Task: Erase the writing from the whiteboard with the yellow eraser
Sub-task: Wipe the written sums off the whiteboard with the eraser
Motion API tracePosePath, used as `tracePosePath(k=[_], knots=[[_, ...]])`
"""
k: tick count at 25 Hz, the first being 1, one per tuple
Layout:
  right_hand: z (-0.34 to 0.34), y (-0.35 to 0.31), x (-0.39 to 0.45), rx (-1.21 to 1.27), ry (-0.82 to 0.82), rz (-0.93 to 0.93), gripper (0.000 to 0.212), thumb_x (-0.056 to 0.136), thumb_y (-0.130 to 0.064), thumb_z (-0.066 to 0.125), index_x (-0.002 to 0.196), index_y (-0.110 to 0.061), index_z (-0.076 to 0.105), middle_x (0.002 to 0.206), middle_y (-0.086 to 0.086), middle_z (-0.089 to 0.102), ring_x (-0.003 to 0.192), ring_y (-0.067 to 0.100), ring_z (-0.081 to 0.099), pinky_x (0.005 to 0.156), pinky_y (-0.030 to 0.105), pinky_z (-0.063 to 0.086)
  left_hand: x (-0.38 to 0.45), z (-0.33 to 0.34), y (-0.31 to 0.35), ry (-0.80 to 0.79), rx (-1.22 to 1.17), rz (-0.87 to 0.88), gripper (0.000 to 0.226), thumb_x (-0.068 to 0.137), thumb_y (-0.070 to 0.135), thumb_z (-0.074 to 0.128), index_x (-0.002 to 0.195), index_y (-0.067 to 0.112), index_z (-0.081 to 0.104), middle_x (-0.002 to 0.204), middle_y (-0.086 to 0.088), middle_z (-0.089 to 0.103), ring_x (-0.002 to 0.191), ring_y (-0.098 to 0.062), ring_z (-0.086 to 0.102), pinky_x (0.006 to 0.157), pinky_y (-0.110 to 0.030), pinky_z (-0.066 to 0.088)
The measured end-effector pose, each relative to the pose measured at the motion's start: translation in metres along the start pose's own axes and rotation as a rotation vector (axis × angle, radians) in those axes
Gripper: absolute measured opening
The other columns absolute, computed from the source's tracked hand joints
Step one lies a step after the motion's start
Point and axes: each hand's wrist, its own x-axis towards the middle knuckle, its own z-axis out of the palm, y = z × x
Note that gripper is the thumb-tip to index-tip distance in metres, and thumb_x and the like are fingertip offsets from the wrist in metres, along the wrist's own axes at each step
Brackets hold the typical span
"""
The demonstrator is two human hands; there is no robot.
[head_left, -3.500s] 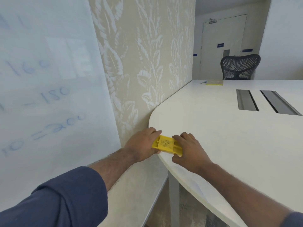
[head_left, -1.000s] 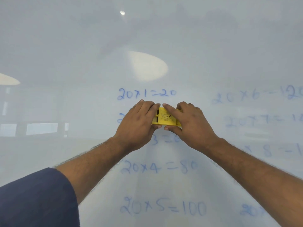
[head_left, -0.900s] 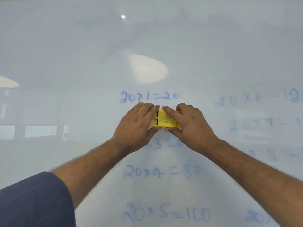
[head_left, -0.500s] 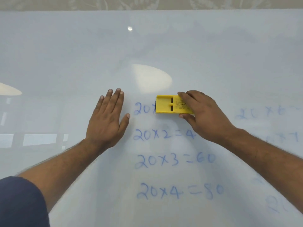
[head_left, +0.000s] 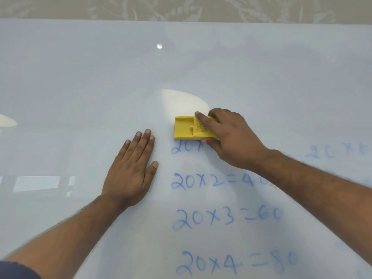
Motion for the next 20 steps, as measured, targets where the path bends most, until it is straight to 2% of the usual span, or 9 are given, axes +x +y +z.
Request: tracePosePath(k=[5,12,18,20], knots=[[0.02,-0.016,0.002,0.069,-0.006,0.045,0.058,0.091,-0.027,0.062,0.144,-0.014,0.043,0.121,0.013,0.053,0.107,0.032,0.05,0.094,0.041,0.036,-0.001,0.0,0.0,0.008,0.004,0.001,0.063,0.106,0.041,0.024,0.161,0.011,0.019,0.17,-0.002,0.013,0.158,-0.016,0.01,0.129,-0.037,0.008],[0.013,-0.006,-0.03,0.021,-0.076,-0.065,0.059,0.09,-0.028,0.065,0.143,-0.013,0.044,0.12,0.014,0.056,0.105,0.034,0.054,0.092,0.041,0.04,-0.002,-0.002,0.002,-0.01,0.009,-0.012,0.063,0.106,0.041,0.023,0.161,0.01,0.018,0.17,-0.002,0.013,0.158,-0.017,0.01,0.129,-0.04,0.011],[0.021,-0.016,0.002,0.076,-0.001,0.082,0.059,0.09,-0.028,0.063,0.144,-0.014,0.042,0.121,0.014,0.053,0.108,0.032,0.051,0.094,0.04,0.039,-0.002,0.0,0.0,0.006,0.021,-0.001,0.063,0.106,0.04,0.024,0.161,0.009,0.02,0.17,-0.003,0.014,0.158,-0.017,0.011,0.129,-0.04,0.012],[0.026,-0.025,-0.002,0.1,-0.002,0.079,0.059,0.09,-0.028,0.062,0.144,-0.013,0.042,0.121,0.013,0.053,0.108,0.031,0.05,0.094,0.039,0.038,-0.002,0.0,0.0,0.004,0.019,0.003,0.063,0.106,0.04,0.024,0.161,0.009,0.02,0.17,-0.003,0.014,0.158,-0.018,0.011,0.129,-0.04,0.011]])
